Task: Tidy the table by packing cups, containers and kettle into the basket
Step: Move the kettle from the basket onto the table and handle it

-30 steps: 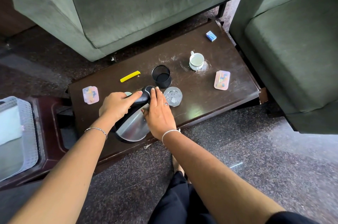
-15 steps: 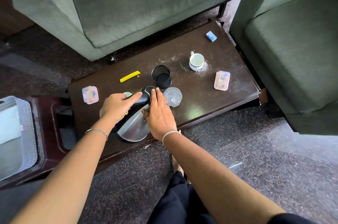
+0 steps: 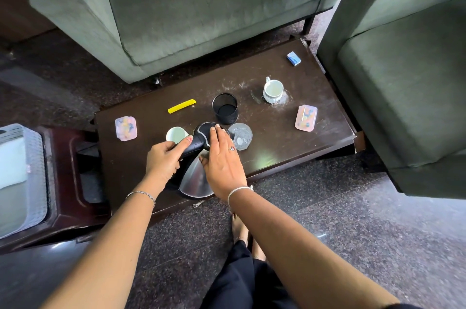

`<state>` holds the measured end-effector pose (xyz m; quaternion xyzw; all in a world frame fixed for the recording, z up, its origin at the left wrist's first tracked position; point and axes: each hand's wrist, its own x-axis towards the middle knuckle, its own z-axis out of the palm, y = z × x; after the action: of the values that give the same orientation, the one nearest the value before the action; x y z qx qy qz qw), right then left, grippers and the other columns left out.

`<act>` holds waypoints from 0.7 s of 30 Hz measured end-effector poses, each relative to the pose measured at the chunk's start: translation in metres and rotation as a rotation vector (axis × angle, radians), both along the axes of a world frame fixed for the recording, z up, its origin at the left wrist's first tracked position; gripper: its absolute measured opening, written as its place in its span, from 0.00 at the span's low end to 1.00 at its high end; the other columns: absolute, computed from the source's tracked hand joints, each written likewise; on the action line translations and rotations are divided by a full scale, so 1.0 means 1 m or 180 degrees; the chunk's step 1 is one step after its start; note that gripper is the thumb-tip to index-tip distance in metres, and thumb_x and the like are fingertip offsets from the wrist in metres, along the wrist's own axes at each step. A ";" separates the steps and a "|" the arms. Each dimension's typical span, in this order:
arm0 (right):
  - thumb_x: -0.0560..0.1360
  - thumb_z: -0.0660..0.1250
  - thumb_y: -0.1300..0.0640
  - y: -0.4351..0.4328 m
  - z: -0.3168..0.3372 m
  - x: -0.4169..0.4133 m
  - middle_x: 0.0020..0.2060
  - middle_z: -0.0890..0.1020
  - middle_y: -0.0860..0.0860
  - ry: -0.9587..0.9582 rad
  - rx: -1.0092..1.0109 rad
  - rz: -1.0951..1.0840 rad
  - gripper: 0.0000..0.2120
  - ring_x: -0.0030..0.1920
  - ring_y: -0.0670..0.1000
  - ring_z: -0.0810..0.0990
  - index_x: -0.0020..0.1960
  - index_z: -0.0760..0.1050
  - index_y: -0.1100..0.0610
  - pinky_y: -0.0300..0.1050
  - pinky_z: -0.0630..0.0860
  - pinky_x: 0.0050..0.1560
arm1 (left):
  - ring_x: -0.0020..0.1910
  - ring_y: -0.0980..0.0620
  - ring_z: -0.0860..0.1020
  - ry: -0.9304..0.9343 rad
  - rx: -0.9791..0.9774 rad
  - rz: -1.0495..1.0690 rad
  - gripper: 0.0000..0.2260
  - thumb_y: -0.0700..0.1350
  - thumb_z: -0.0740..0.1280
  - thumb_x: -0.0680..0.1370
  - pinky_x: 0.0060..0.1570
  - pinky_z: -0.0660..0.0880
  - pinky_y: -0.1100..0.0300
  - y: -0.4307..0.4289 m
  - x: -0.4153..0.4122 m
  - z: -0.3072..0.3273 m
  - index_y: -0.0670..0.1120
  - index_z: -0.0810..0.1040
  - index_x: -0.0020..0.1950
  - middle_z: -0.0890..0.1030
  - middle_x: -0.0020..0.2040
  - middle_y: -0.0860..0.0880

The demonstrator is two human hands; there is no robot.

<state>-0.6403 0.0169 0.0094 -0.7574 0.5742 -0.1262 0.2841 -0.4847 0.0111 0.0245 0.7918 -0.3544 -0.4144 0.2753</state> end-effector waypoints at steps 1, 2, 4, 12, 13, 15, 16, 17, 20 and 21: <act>0.82 0.55 0.51 0.002 0.001 -0.001 0.78 0.53 0.59 -0.0006 -0.0023 0.0003 0.31 0.78 0.56 0.50 0.78 0.47 0.64 0.49 0.48 0.77 | 0.21 0.53 0.66 0.0056 -0.0030 0.0040 0.33 0.64 0.72 0.65 0.23 0.64 0.64 0.003 0.000 -0.001 0.32 0.74 0.38 0.69 0.24 0.47; 0.82 0.55 0.51 0.004 0.003 -0.002 0.78 0.53 0.59 -0.0006 -0.0041 0.0016 0.31 0.78 0.56 0.50 0.78 0.47 0.64 0.49 0.48 0.77 | 0.20 0.53 0.65 0.0120 -0.0054 0.0089 0.30 0.62 0.72 0.67 0.23 0.63 0.64 0.006 -0.001 -0.001 0.32 0.74 0.38 0.69 0.24 0.47; 0.82 0.54 0.51 0.007 0.005 -0.003 0.78 0.53 0.58 0.0016 -0.0085 0.0052 0.31 0.78 0.56 0.50 0.78 0.48 0.64 0.50 0.49 0.77 | 0.19 0.55 0.64 0.0261 -0.0098 0.0207 0.23 0.59 0.73 0.70 0.22 0.63 0.66 0.011 -0.002 -0.003 0.37 0.78 0.36 0.68 0.23 0.50; 0.81 0.54 0.52 0.018 0.028 0.001 0.78 0.54 0.58 0.0031 -0.0376 0.0256 0.30 0.78 0.56 0.49 0.78 0.49 0.63 0.50 0.48 0.78 | 0.20 0.55 0.65 0.0601 -0.0351 0.0837 0.18 0.63 0.73 0.62 0.21 0.63 0.66 0.037 -0.003 0.005 0.49 0.81 0.30 0.72 0.24 0.50; 0.81 0.54 0.53 0.020 0.030 0.001 0.78 0.53 0.58 0.0022 -0.0406 0.0287 0.30 0.78 0.55 0.49 0.78 0.48 0.63 0.50 0.48 0.78 | 0.20 0.54 0.66 0.0624 -0.0387 0.0881 0.18 0.63 0.74 0.62 0.21 0.63 0.66 0.039 -0.003 0.006 0.48 0.81 0.31 0.72 0.25 0.50; 0.81 0.54 0.53 0.025 0.037 0.000 0.78 0.53 0.58 -0.0023 -0.0467 0.0374 0.30 0.78 0.55 0.48 0.78 0.48 0.63 0.50 0.47 0.78 | 0.20 0.55 0.65 0.0669 -0.0488 0.0954 0.19 0.64 0.74 0.62 0.21 0.63 0.67 0.046 -0.002 0.010 0.47 0.81 0.32 0.71 0.24 0.49; 0.81 0.54 0.53 0.027 0.042 0.000 0.78 0.52 0.58 -0.0050 -0.0507 0.0423 0.30 0.78 0.55 0.47 0.78 0.48 0.63 0.50 0.47 0.78 | 0.20 0.54 0.66 0.0688 -0.0543 0.0993 0.19 0.64 0.74 0.63 0.20 0.62 0.67 0.050 -0.001 0.013 0.48 0.81 0.31 0.71 0.25 0.49; 0.82 0.54 0.53 0.029 0.046 0.000 0.78 0.52 0.57 -0.0074 -0.0563 0.0472 0.30 0.78 0.55 0.46 0.78 0.48 0.63 0.50 0.46 0.78 | 0.21 0.54 0.66 0.0706 -0.0597 0.1037 0.18 0.63 0.74 0.63 0.20 0.62 0.67 0.054 0.000 0.016 0.48 0.81 0.30 0.71 0.25 0.49; 0.81 0.54 0.53 0.035 0.059 0.002 0.78 0.52 0.57 -0.0095 -0.0769 0.0601 0.30 0.78 0.55 0.47 0.78 0.49 0.63 0.50 0.46 0.78 | 0.22 0.53 0.66 0.0804 -0.0767 0.1163 0.17 0.62 0.75 0.64 0.20 0.62 0.65 0.064 0.003 0.026 0.50 0.80 0.29 0.72 0.27 0.47; 0.81 0.54 0.53 0.037 0.065 0.004 0.78 0.53 0.57 -0.0096 -0.0849 0.0645 0.30 0.78 0.55 0.47 0.78 0.50 0.63 0.50 0.47 0.78 | 0.22 0.52 0.66 0.0853 -0.0828 0.1208 0.17 0.62 0.75 0.64 0.20 0.62 0.65 0.068 0.004 0.031 0.49 0.80 0.30 0.72 0.28 0.46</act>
<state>-0.6366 0.0535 0.0743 -0.8404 0.4687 -0.1833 0.2008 -0.4805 0.0790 0.0554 0.7401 -0.2102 -0.4075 0.4920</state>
